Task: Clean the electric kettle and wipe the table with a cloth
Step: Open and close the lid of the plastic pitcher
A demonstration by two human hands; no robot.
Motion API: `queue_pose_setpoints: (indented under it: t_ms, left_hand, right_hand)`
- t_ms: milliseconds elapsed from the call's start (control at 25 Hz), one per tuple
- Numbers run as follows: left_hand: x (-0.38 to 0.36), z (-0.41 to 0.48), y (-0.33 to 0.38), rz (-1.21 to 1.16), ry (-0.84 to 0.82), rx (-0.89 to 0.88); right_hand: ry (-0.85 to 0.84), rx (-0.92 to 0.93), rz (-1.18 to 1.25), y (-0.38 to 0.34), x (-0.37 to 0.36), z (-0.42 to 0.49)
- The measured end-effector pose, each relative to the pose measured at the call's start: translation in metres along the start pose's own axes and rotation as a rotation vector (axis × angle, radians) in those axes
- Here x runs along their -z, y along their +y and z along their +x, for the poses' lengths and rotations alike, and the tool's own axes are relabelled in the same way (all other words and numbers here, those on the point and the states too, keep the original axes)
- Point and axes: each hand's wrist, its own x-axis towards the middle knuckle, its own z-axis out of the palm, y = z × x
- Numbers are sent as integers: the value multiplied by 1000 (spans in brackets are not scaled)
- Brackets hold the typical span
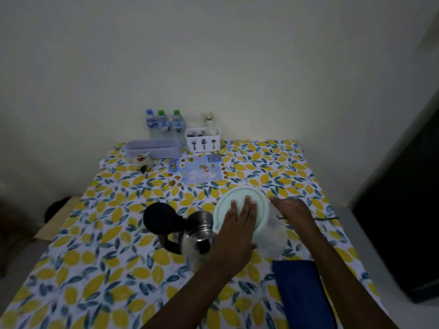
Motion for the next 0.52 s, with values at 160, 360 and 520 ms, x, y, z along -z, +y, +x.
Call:
queue_pose_setpoints:
  t_ms: [160,360,520]
  left_hand:
    - [7,-9,-20,-92,36,16]
    - [-1,-7,-31,-297,121,63]
    - [-10,-11,-37,-409,235,84]
  right_hand:
    - [-14,55,-108,-31,-19,-1]
    - [-50,86,-288,-61,-27,1]
    - [-52,110,-420,-80,-37,-1]
